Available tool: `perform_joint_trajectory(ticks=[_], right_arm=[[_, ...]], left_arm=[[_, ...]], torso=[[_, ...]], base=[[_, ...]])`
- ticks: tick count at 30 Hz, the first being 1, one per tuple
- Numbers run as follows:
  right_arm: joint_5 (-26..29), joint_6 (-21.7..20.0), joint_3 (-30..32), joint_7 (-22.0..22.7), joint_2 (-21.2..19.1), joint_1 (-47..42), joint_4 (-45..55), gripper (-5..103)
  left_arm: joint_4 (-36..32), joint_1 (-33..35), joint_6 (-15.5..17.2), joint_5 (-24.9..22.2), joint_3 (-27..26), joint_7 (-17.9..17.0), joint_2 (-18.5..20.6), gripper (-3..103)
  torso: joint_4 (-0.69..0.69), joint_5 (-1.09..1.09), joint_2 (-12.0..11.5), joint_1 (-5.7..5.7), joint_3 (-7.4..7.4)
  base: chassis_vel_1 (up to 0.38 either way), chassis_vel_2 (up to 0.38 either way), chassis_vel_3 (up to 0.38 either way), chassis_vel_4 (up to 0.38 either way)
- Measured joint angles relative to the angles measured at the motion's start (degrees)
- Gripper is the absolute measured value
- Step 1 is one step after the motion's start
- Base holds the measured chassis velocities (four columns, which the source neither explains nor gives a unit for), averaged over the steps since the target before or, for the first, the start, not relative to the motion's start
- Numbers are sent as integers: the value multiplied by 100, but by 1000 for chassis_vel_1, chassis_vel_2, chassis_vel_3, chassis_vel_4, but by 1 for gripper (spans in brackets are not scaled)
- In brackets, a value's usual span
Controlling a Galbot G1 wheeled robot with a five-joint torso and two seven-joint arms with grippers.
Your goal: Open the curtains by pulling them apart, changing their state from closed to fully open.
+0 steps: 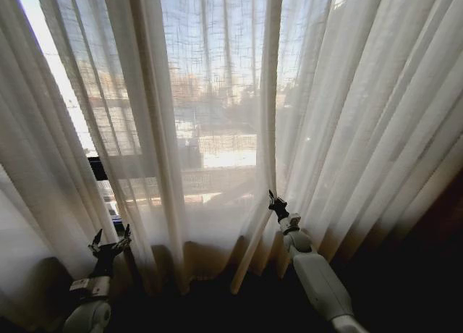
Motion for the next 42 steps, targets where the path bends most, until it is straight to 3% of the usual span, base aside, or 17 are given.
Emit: perform_joint_trajectory(ticks=[42], right_arm=[[75, 90, 111, -239, -76, -92, -36, 0]], left_arm=[[0, 0, 0, 0, 0, 0, 0, 100]], torso=[[0, 0, 0, 0, 0]], base=[[-376, -333, 380, 332]])
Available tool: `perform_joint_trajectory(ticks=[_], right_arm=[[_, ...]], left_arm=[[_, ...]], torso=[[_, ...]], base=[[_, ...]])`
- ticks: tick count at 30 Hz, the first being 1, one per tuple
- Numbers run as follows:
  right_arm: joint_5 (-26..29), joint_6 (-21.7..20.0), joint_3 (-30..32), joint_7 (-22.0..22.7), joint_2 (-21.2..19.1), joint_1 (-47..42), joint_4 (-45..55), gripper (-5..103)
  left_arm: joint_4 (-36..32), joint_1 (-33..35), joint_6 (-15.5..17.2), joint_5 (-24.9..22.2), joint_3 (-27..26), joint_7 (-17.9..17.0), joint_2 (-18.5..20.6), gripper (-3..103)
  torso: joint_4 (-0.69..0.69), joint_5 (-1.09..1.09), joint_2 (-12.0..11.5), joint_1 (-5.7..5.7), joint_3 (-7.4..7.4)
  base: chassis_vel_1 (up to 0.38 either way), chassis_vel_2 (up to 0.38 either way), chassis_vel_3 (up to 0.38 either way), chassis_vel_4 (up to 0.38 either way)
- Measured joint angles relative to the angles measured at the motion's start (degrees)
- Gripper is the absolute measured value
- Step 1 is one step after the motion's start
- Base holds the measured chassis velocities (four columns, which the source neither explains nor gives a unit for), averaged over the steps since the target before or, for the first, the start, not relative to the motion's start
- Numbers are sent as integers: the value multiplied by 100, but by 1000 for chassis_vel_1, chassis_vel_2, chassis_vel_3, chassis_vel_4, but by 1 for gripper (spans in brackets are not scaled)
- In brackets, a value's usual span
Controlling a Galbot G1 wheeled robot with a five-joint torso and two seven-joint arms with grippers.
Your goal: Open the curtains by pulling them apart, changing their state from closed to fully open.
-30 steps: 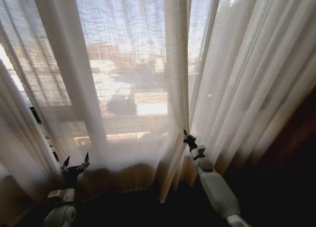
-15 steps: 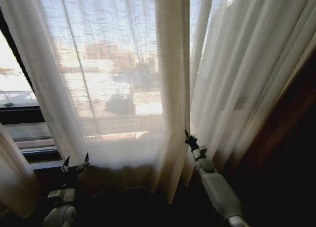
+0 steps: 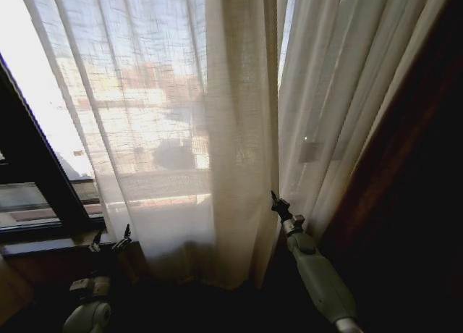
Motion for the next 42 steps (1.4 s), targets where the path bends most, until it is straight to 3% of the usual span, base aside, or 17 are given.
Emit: perform_joint_trajectory(ticks=[21, 27, 29, 31, 37, 42], right_arm=[[-113, 254, 129, -190, -48, -6, -80, 0], [-158, 251, 132, -178, -86, -6, -75, 0], [-154, 250, 128, -168, -95, -5, -72, 0], [-96, 252, 127, -163, -100, -6, -62, 0], [-111, 317, 128, 53, -69, -12, -43, 0], [-181, 318, 139, -116, -82, -37, -29, 0]], left_arm=[[0, 0, 0, 0, 2, 3, -1, 100], [0, 0, 0, 0, 1, 7, -1, 100], [1, 0, 0, 0, 1, 5, 0, 100], [1, 0, 0, 0, -4, -1, 0, 100], [1, 0, 0, 0, -3, -1, 0, 100], [0, 0, 0, 0, 0, 1, 0, 100]], torso=[[-3, 3, -1, 1, 1], [1, 2, 0, 1, 1], [3, -8, 0, 0, 0], [6, -1, 0, -1, 0], [-1, 1, 0, -1, 0], [-3, 1, 0, -1, 0]], base=[[-379, -269, 381, 268], [-28, -23, 48, 27], [56, 17, -53, -25], [75, 45, -66, -33], [25, 14, -22, -14], [0, 0, 0, 0]])
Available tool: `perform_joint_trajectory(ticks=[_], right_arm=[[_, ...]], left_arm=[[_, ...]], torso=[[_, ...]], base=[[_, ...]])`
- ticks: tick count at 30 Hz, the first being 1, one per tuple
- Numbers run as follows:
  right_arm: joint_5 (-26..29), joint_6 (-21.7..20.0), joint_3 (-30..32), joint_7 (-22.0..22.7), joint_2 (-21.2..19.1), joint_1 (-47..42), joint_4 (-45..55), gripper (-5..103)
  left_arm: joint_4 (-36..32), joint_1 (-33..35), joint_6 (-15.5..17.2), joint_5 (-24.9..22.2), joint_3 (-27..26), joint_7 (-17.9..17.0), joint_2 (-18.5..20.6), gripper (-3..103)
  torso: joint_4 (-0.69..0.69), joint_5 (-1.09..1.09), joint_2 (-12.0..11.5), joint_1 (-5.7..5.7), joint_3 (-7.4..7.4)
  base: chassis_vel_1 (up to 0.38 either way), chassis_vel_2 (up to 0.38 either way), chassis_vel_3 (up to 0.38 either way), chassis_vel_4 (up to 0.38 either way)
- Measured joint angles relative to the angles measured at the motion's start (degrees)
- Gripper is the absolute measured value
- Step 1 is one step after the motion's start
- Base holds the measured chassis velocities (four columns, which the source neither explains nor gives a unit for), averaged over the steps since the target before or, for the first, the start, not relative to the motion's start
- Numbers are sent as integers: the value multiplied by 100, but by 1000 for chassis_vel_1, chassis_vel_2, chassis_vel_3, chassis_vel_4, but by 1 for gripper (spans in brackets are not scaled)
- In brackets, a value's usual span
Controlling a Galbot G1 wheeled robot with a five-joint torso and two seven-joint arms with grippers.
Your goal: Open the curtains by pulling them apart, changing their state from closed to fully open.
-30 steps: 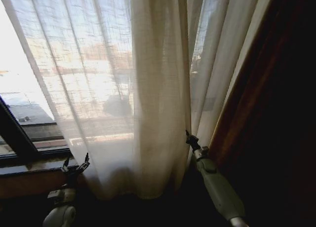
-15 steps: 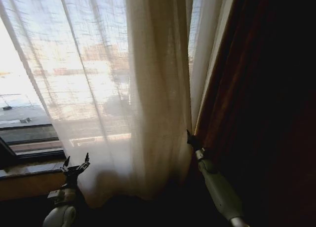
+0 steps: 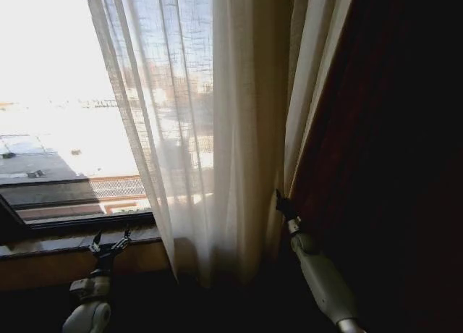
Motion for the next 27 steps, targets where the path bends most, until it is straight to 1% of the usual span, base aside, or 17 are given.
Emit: perform_joint_trajectory(ticks=[4, 10, 17, 20, 23, 26, 27], right_arm=[[11, -10, 15, -60, 1, 0, -16, 0], [52, -37, 50, -70, -27, -14, -47, 0], [134, 47, 65, -61, -43, -37, -79, 0], [-75, 151, 108, -120, -45, -19, -152, 0], [-198, 153, 124, -133, -58, 4, -195, 0], [-338, 114, 154, -83, -69, 55, -287, 0], [-388, 64, 171, -1, -76, 84, -338, 0]], left_arm=[[0, 0, 0, 0, -1, 0, 0, 100], [0, 0, 0, 0, 0, -1, 0, 100], [0, 1, 0, 0, 0, -1, 0, 100], [-1, 0, 0, 0, 2, 1, 0, 100], [-1, 0, 0, 0, 3, 3, 0, 100], [-1, 0, 0, 0, 2, 3, 0, 100], [-1, 0, 0, 0, 2, 3, 0, 100]], torso=[[5, -3, 1, 0, 0], [3, -2, 0, 0, 0], [3, -3, 1, 0, -1], [1, 2, -1, 4, 0], [-1, 0, 0, 4, 0], [2, -1, 0, 2, 0], [4, -2, 1, 0, 0]], base=[[0, 0, 0, 0], [-28, -6, 24, 5], [-183, -85, 174, 61], [-173, -68, 136, 76], [-104, -45, 64, 52], [-30, -12, 12, 16], [0, 0, 0, 0]])
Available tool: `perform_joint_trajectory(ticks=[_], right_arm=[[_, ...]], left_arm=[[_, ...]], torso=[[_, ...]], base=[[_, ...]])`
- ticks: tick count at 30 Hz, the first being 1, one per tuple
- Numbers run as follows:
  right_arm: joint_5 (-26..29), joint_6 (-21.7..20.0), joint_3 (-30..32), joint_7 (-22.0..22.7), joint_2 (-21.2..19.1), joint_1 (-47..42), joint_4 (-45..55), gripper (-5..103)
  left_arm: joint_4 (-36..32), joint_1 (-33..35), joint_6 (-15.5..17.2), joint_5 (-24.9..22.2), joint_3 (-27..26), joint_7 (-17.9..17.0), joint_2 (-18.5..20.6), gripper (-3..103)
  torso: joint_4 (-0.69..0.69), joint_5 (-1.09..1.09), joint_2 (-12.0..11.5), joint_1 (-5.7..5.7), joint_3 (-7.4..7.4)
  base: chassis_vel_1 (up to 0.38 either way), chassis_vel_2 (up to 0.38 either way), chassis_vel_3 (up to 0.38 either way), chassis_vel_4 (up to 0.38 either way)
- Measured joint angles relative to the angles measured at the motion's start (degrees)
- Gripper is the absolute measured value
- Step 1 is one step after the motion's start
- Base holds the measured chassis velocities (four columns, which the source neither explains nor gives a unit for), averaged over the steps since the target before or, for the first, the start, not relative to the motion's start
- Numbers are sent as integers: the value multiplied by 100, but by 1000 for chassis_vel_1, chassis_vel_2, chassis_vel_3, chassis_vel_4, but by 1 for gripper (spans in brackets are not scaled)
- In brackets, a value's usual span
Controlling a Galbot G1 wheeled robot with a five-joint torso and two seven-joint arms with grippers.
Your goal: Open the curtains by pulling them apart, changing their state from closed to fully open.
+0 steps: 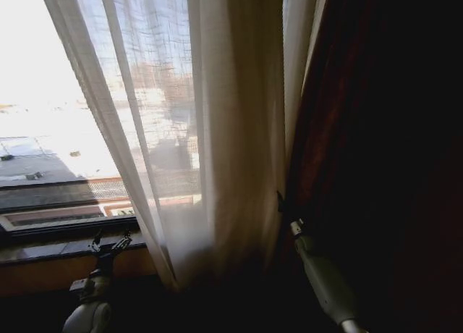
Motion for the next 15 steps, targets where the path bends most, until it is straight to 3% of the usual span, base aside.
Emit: perform_joint_trajectory(ticks=[4, 10, 15], right_arm=[[-73, -238, 91, 470, -88, 97, -142, 0], [-78, -558, 311, 1163, -378, 177, -253, 0], [-53, -630, 386, 1308, -500, 135, -236, 0]], left_arm=[[0, 0, 0, 0, -4, -5, 1, 100], [0, 0, 0, 0, -2, -4, 1, 100], [0, 0, 0, 0, -2, -3, 0, 100]], torso=[[4, -1, 0, -1, 0], [-3, 2, 0, 0, 0], [-4, 2, 0, 0, 0]], base=[[41, -6, -10, 3], [0, 0, 0, 0], [0, 0, 0, 0]])
